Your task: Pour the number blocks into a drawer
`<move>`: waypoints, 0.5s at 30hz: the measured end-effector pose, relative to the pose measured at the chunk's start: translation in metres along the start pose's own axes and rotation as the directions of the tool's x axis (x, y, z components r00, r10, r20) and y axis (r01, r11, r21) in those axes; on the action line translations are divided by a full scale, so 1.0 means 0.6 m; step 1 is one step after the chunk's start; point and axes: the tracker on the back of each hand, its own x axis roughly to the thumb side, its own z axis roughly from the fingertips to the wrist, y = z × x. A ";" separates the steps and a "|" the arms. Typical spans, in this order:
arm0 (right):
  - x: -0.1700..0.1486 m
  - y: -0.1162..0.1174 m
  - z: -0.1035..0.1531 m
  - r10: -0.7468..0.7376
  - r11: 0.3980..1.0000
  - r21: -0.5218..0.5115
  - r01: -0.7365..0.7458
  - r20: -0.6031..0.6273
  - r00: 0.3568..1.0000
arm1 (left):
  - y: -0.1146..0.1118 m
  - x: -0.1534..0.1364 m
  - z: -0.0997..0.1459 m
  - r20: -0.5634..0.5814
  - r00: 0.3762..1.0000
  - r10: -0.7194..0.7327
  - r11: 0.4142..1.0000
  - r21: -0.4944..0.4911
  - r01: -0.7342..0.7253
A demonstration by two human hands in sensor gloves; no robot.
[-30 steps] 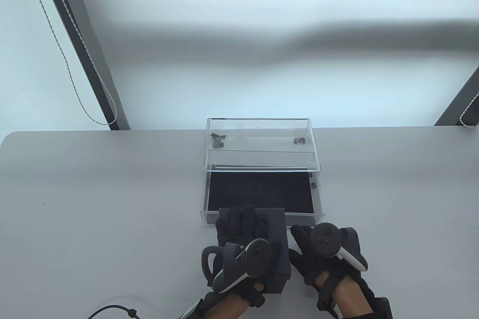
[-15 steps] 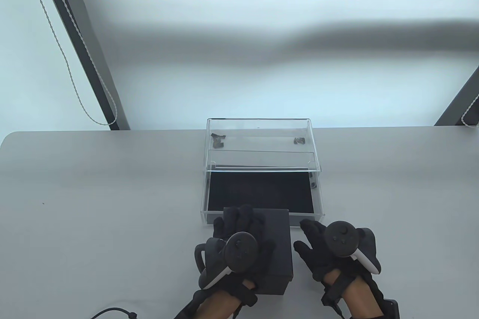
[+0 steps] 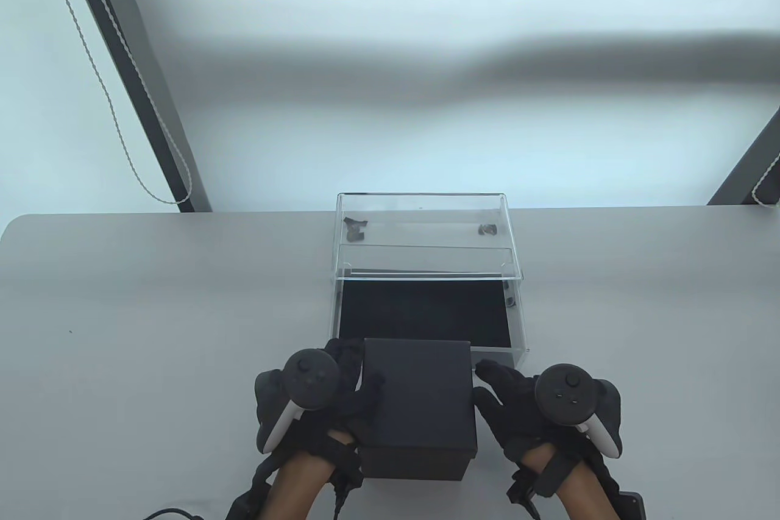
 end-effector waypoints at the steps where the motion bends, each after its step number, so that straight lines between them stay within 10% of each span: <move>1: -0.002 0.004 -0.001 -0.022 1.000 0.012 0.022 -0.009 1.000 | -0.003 -0.007 -0.004 0.000 1.000 0.016 0.999 -0.034 -0.016; 15: -0.034 0.041 -0.012 -0.227 0.968 0.098 0.230 -0.044 0.973 | -0.051 -0.042 -0.016 -0.020 0.925 0.380 0.912 -0.157 -0.379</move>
